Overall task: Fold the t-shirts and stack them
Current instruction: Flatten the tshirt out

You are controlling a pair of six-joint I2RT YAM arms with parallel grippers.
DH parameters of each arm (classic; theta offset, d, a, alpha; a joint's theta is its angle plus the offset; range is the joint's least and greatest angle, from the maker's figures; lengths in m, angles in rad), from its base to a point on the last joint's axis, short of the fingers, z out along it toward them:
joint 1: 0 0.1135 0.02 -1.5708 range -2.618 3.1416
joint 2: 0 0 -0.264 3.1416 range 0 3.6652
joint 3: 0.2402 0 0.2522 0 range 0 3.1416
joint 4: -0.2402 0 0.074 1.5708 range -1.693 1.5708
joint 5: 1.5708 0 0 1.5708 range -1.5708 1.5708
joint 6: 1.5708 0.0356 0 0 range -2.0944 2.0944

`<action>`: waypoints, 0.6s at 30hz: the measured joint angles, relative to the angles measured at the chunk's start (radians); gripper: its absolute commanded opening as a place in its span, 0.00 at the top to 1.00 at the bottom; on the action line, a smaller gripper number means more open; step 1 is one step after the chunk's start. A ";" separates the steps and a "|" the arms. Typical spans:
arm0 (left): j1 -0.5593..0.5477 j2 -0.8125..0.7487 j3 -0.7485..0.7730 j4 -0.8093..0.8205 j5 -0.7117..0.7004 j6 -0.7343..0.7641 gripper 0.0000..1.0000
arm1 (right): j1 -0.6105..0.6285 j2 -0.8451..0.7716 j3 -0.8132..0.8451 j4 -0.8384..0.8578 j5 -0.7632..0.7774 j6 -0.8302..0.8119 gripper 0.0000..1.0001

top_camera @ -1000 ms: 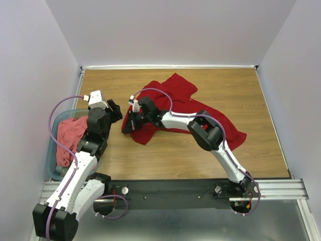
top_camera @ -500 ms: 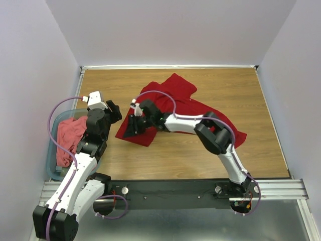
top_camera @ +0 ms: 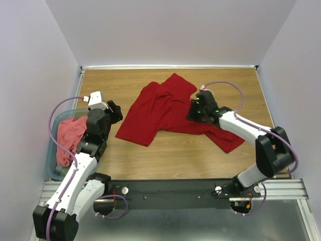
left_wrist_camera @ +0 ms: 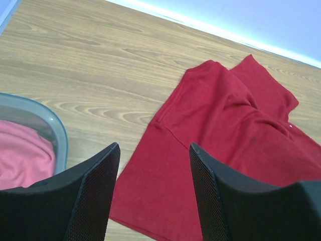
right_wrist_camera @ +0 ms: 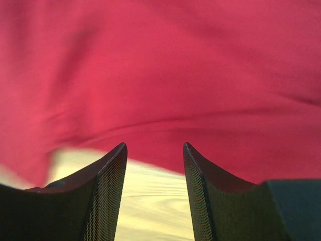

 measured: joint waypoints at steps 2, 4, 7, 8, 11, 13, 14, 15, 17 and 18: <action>0.000 0.001 0.000 0.000 0.004 0.000 0.34 | -0.079 -0.065 -0.076 -0.039 0.074 0.014 0.43; 0.000 0.003 0.000 0.000 0.010 0.000 0.34 | -0.138 -0.115 -0.132 -0.059 0.117 0.025 0.41; 0.000 0.005 0.000 0.000 0.014 0.000 0.34 | -0.217 -0.198 -0.221 -0.086 0.169 0.058 0.38; 0.000 0.006 0.000 0.000 0.015 0.000 0.34 | -0.231 -0.208 -0.233 -0.090 0.175 0.064 0.38; 0.000 0.011 0.000 0.000 0.019 0.000 0.34 | -0.314 -0.225 -0.272 -0.092 0.184 0.083 0.38; 0.000 0.014 0.000 0.000 0.021 0.000 0.34 | -0.370 -0.208 -0.291 -0.074 0.180 0.088 0.38; 0.000 0.015 0.000 0.000 0.021 0.000 0.34 | -0.389 -0.192 -0.295 -0.064 0.175 0.089 0.38; 0.000 0.018 0.000 0.000 0.022 0.000 0.34 | -0.400 -0.163 -0.296 -0.041 0.164 0.082 0.38; 0.000 0.019 0.000 0.000 0.022 0.000 0.34 | -0.403 -0.106 -0.289 -0.004 0.154 0.069 0.38; 0.000 0.019 0.000 0.000 0.022 0.000 0.34 | -0.403 -0.076 -0.275 0.006 0.156 0.058 0.38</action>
